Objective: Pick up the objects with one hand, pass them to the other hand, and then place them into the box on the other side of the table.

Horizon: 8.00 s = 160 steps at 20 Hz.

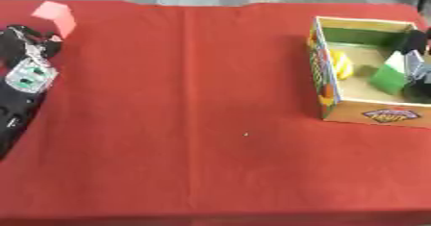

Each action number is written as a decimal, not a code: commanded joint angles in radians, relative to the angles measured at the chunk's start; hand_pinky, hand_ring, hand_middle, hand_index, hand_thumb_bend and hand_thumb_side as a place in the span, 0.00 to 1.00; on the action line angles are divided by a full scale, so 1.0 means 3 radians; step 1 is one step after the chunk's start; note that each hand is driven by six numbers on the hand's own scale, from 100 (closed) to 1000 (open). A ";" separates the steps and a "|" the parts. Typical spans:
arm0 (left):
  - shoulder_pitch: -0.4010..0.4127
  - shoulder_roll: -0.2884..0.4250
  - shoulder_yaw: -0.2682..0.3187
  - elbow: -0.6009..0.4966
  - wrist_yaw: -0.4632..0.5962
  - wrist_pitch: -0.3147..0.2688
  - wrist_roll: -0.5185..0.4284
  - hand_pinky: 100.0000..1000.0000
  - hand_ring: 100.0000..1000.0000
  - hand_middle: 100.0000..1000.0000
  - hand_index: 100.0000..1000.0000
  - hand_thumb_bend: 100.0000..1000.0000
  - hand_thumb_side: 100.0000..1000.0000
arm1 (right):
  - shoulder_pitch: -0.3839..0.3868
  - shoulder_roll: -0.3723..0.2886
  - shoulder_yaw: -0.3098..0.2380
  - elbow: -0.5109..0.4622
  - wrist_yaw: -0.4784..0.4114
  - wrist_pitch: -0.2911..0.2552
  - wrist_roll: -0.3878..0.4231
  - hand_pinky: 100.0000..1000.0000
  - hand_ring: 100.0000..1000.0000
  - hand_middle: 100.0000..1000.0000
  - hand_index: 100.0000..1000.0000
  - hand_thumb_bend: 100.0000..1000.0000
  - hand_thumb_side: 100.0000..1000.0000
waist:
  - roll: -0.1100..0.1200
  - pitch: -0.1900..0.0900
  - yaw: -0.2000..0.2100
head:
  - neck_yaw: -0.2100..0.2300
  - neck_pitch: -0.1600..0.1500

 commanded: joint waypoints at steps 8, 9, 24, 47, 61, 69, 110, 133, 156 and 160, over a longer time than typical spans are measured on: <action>0.0054 0.0473 -0.0204 -0.0756 0.0025 0.0297 0.0037 0.65 0.50 0.38 0.47 0.35 0.12 | 0.0039 -0.0107 -0.0038 -0.0070 -0.0016 0.0036 -0.0015 0.64 0.32 0.37 0.91 0.00 0.12 | 0.0027 -0.0099 0.0058 | -0.0068 -0.0008; 0.0052 0.0528 -0.0246 -0.0824 -0.0031 0.0341 -0.0064 0.67 0.54 0.42 0.52 0.46 0.22 | 0.0044 -0.0111 -0.0038 -0.0070 -0.0018 0.0039 -0.0015 0.63 0.32 0.37 0.91 0.00 0.12 | 0.0029 -0.0106 0.0061 | -0.0071 -0.0008; -0.0297 0.0470 0.0021 -0.0079 -0.1107 0.0453 -0.1874 0.81 0.76 0.71 0.79 1.00 0.52 | 0.0025 -0.0034 0.0015 -0.0070 -0.0068 0.0029 0.0036 0.63 0.32 0.37 0.91 0.00 0.16 | -0.0034 -0.0048 -0.0029 | 0.0046 -0.0008; -0.0247 0.0453 0.0117 0.0075 -0.0975 0.0426 -0.1401 0.76 0.68 0.60 0.71 0.83 0.52 | 0.0047 0.0046 0.0037 -0.0066 -0.0080 0.0007 0.0053 0.64 0.32 0.38 0.92 0.00 0.19 | -0.0070 0.0092 -0.0097 | 0.0108 -0.0008; -0.0228 0.0416 0.0093 0.0032 -0.0911 0.0185 -0.1158 0.82 0.78 0.72 0.77 0.73 0.45 | 0.0054 0.0059 0.0050 -0.0061 -0.0089 0.0002 0.0066 0.64 0.32 0.38 0.92 0.00 0.19 | -0.0069 0.0095 -0.0104 | 0.0089 -0.0008; -0.0214 0.0385 0.0071 0.0048 -0.0823 -0.0060 -0.1086 0.83 0.80 0.74 0.78 0.70 0.41 | 0.0057 0.0062 0.0054 -0.0062 -0.0094 0.0001 0.0071 0.64 0.32 0.37 0.91 0.00 0.19 | -0.0072 0.0097 -0.0106 | 0.0081 -0.0008; -0.0221 0.0387 0.0066 -0.0026 -0.0624 -0.0435 -0.0761 0.70 0.53 0.42 0.57 0.09 0.00 | 0.0069 0.0058 0.0050 -0.0053 -0.0114 -0.0011 0.0086 0.64 0.31 0.36 0.91 0.00 0.19 | -0.0059 0.0071 -0.0071 | 0.0051 -0.0008; 0.0478 0.1163 -0.0851 -0.2877 0.0577 -0.0619 -0.2240 0.70 0.51 0.40 0.55 0.06 0.00 | -0.0221 -0.0023 0.0320 -0.0070 -0.0332 -0.0175 0.0360 0.63 0.31 0.35 0.91 0.00 0.21 | 0.0058 -0.0132 0.0134 | -0.0113 -0.0008; 0.0275 0.0961 -0.1586 -0.4492 0.1198 -0.0119 -0.3390 0.71 0.51 0.39 0.54 0.07 0.00 | -0.0791 0.0554 0.1003 0.0201 -0.0872 0.0016 0.1321 0.61 0.29 0.31 0.92 0.00 0.52 | 0.0136 -0.0193 0.0345 | -0.0187 -0.0008; 0.0260 0.0958 -0.1689 -0.4486 0.1473 0.0033 -0.3431 0.71 0.51 0.39 0.54 0.07 0.01 | -0.0802 0.0574 0.1021 0.0197 -0.0322 -0.0104 0.1131 0.61 0.29 0.31 0.92 0.00 0.35 | 0.0139 -0.0194 0.0350 | -0.0190 -0.0008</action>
